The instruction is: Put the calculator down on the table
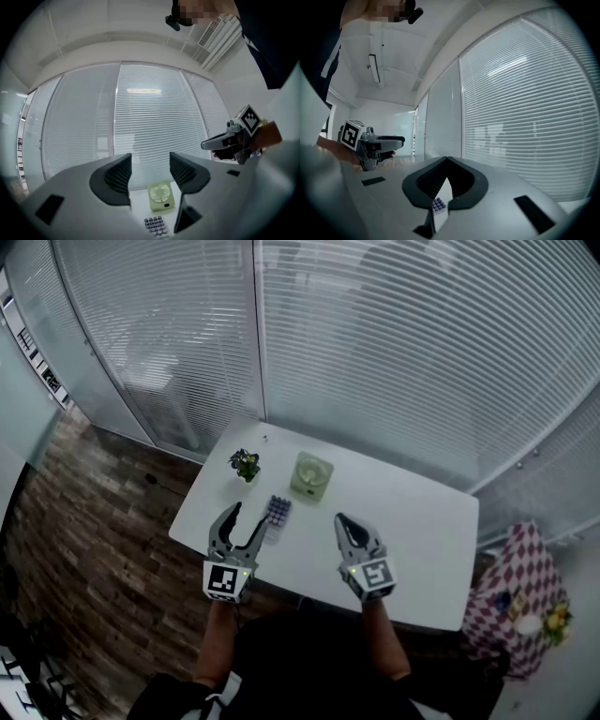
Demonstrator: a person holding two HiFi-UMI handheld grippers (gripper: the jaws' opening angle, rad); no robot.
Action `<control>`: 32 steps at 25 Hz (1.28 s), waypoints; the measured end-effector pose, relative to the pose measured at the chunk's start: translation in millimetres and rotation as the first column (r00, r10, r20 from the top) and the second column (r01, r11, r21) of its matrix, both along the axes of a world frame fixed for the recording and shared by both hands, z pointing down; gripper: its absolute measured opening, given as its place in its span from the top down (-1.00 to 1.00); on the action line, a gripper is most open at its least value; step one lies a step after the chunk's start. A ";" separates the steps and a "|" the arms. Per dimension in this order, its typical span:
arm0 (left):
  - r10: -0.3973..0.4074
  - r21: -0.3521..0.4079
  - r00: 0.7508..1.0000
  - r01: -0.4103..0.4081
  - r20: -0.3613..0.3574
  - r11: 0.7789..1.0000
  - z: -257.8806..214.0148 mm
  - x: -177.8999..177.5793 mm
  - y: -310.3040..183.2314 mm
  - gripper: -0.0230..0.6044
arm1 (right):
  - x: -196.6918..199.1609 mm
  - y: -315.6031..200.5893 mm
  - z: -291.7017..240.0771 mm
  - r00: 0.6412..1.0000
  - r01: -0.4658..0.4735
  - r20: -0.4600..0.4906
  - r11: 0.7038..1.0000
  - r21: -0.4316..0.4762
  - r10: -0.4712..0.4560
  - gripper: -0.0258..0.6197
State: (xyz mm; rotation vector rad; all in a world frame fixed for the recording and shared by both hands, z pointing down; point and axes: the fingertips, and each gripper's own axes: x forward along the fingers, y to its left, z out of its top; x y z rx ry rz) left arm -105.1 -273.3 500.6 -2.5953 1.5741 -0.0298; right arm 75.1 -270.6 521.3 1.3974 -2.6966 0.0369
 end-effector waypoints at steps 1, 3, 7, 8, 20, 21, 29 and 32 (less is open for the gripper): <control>-0.004 0.006 1.000 0.004 0.003 1.000 -1.2 -0.4 0.8 0.13 | 0.0 -0.3 1.3 1.000 0.000 0.004 1.000 -0.002 0.000 0.90; -0.008 0.036 1.000 0.007 0.012 0.999 -5.4 -0.5 2.7 0.13 | 0.1 -1.5 1.4 1.000 -0.004 0.002 1.000 0.000 0.004 0.90; -0.022 0.069 0.999 0.020 0.030 0.997 -12.5 -1.6 7.5 0.14 | -0.9 -0.8 -0.5 0.999 -0.012 -0.031 1.000 0.008 0.012 0.90; -0.028 0.064 0.999 0.026 0.029 0.998 -12.8 -2.8 7.4 0.17 | -1.5 -1.0 0.0 0.999 -0.012 -0.033 1.000 0.009 0.012 0.90; 0.009 0.091 0.996 -0.017 0.084 0.996 -15.5 4.0 10.9 0.91 | -2.9 -0.4 7.6 0.999 -0.004 -0.036 1.000 -0.006 0.004 0.90; 0.013 0.102 0.995 -0.023 0.095 0.994 -16.8 4.4 12.7 0.91 | -3.3 0.4 7.6 0.999 -0.002 -0.037 1.000 -0.006 0.002 0.90; 0.038 0.174 0.971 -0.080 0.236 0.981 -23.6 9.1 19.8 0.91 | -7.7 2.5 11.6 0.997 0.009 -0.074 1.000 -0.018 -0.010 0.91; 0.028 0.186 0.971 -0.074 0.238 0.980 -25.6 8.4 23.1 0.91 | -8.7 5.6 10.8 0.997 0.011 -0.077 1.000 -0.013 -0.011 0.91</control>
